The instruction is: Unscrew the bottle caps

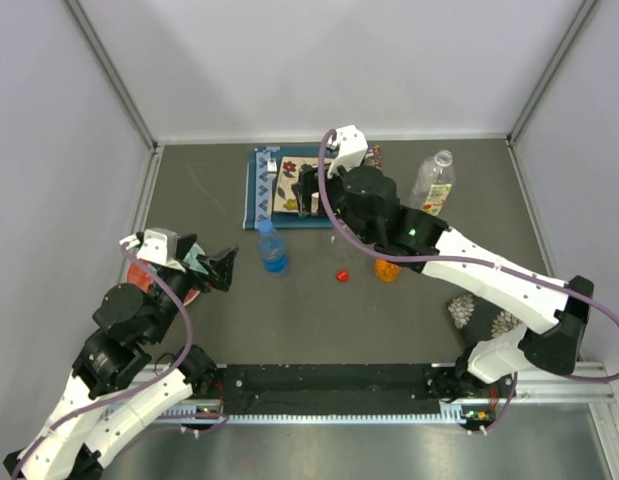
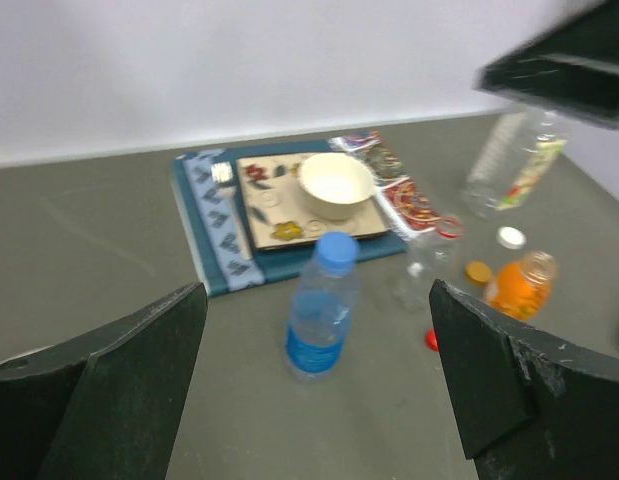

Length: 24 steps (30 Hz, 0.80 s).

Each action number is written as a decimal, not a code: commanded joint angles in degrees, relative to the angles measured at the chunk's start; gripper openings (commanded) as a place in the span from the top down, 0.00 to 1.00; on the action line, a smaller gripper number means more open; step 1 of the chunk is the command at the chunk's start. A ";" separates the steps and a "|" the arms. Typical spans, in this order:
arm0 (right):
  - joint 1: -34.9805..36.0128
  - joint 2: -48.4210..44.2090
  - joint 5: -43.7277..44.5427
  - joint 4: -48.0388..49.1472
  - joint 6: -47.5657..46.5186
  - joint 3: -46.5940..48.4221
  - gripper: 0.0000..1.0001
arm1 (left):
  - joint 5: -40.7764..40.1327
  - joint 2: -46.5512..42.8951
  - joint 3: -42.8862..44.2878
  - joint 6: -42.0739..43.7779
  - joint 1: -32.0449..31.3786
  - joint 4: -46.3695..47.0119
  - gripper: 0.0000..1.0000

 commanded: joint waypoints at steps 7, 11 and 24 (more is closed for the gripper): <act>3.59 7.82 -23.22 0.21 -1.98 5.19 0.23 | -25.74 6.57 2.77 -12.34 0.12 -14.05 0.01; 4.12 11.69 -23.05 0.30 -1.98 8.00 0.23 | -24.43 5.96 2.16 -15.60 0.12 -15.99 0.01; 4.12 23.03 -17.78 -0.67 -1.81 13.37 0.23 | -20.99 1.65 -0.04 -15.25 0.12 -16.25 0.01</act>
